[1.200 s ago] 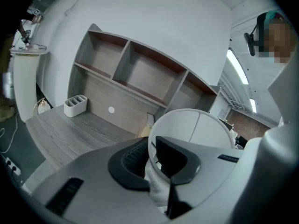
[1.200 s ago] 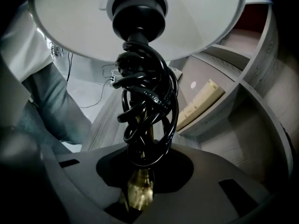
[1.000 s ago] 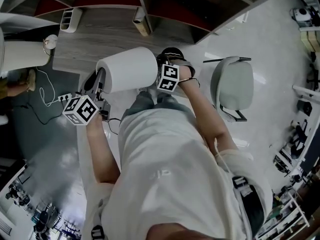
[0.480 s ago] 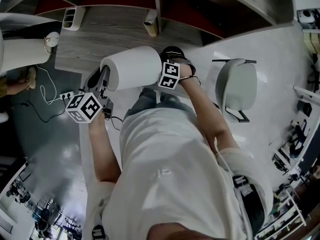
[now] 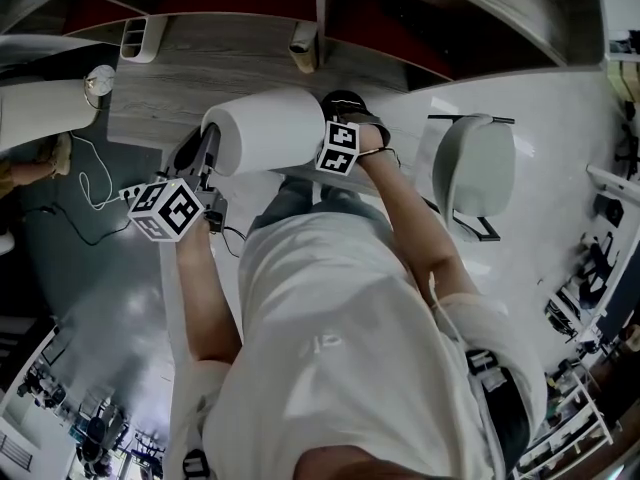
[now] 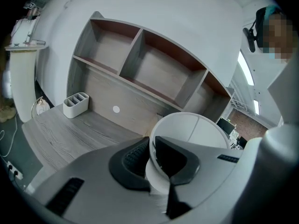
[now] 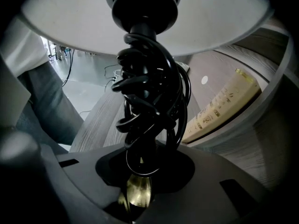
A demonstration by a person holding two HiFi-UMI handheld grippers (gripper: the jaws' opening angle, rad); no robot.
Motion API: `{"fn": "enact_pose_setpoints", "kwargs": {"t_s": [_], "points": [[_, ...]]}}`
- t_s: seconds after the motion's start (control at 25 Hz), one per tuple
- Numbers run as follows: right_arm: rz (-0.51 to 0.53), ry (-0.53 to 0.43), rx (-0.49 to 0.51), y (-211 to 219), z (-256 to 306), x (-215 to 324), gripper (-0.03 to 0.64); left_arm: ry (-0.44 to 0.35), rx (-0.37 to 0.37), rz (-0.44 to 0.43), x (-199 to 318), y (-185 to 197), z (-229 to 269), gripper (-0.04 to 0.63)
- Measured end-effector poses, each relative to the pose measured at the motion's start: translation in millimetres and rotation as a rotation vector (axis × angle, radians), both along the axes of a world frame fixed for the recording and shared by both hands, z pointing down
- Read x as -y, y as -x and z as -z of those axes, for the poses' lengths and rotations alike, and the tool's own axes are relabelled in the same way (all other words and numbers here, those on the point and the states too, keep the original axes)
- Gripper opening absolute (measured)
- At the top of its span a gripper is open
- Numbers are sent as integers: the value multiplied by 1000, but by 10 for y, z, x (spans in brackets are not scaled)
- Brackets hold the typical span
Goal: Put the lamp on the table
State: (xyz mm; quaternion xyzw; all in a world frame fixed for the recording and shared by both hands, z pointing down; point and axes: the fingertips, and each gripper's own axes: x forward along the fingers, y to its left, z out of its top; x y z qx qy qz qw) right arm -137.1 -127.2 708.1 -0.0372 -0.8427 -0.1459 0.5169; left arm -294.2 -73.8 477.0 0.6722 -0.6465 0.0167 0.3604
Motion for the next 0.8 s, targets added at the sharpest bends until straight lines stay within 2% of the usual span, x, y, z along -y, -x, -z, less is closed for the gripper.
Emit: {"fn": "enact_pose_setpoints", "kwargs": {"t_s": [0.6, 0.8], "points": [[-36, -16, 30, -243, 121, 148, 285, -28, 21, -6, 200, -306, 198, 51], [-57, -23, 42, -416, 205, 196, 295, -24, 51, -17, 258, -431, 242, 51]]}}
